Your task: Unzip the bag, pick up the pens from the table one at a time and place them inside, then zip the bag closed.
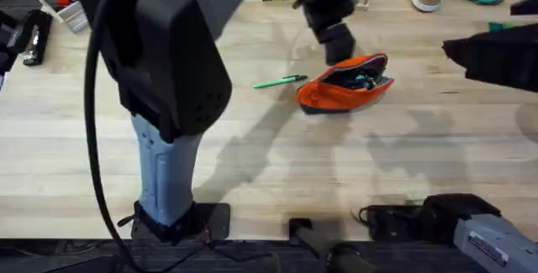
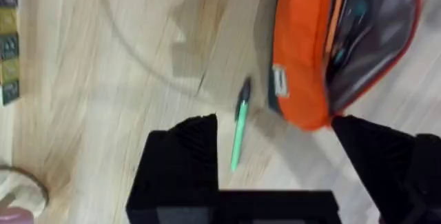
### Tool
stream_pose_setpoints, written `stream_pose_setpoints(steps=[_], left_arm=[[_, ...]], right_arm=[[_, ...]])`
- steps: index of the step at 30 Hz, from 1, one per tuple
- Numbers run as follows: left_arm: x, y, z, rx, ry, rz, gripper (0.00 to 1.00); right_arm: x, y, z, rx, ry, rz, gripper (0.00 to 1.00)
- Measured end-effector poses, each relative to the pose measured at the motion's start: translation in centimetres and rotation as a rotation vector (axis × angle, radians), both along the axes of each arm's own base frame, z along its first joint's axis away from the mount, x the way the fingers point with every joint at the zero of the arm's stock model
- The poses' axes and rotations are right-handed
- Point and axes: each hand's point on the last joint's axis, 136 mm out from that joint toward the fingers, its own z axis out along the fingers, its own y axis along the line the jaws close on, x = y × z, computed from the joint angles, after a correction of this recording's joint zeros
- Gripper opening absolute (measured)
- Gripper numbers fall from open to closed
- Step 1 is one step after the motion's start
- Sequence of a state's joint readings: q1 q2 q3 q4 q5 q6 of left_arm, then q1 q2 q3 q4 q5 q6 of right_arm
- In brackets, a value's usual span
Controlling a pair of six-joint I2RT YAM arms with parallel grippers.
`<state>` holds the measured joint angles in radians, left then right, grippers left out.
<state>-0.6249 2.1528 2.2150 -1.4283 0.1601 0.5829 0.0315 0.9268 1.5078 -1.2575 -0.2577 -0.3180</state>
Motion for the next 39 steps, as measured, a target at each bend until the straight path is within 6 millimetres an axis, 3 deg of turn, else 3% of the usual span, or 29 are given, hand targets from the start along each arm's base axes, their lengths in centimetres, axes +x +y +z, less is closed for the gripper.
stream_pose_setpoints(steps=[3, 11, 17, 21, 25, 32, 39], left_arm=[[-0.1, 1.5, -0.2, 0.025, 0.023, -0.018, 0.995], [0.7, 2.8, 0.2, -0.008, 0.034, -0.019, 0.995], [1.6, 6.0, 1.6, -0.067, 0.029, 0.058, 0.997], [1.4, 8.7, 1.4, -0.089, 0.043, 0.109, 0.997], [0.1, 10.6, -0.1, -0.089, 0.064, 0.113, 0.997], [-2.6, 11.8, -3.5, -0.079, 0.072, 0.057, 0.997], [-2.5, 13.3, -6.7, -0.027, 0.039, 0.056, 0.997]], right_arm=[[0.0, 0.0, 0.0, 0.000, 0.000, 0.000, 0.997], [0.0, 0.0, 0.0, -0.002, -0.001, 0.002, 0.996], [0.0, 0.0, 0.0, -0.002, -0.001, 0.003, 0.998], [0.0, 0.0, 0.0, -0.003, -0.001, 0.003, 0.997], [0.0, 0.0, 0.0, -0.003, -0.001, 0.003, 0.997], [0.0, 0.0, 0.0, -0.003, -0.001, 0.003, 0.997], [0.0, 0.0, 0.0, -0.003, -0.001, 0.003, 0.997]])
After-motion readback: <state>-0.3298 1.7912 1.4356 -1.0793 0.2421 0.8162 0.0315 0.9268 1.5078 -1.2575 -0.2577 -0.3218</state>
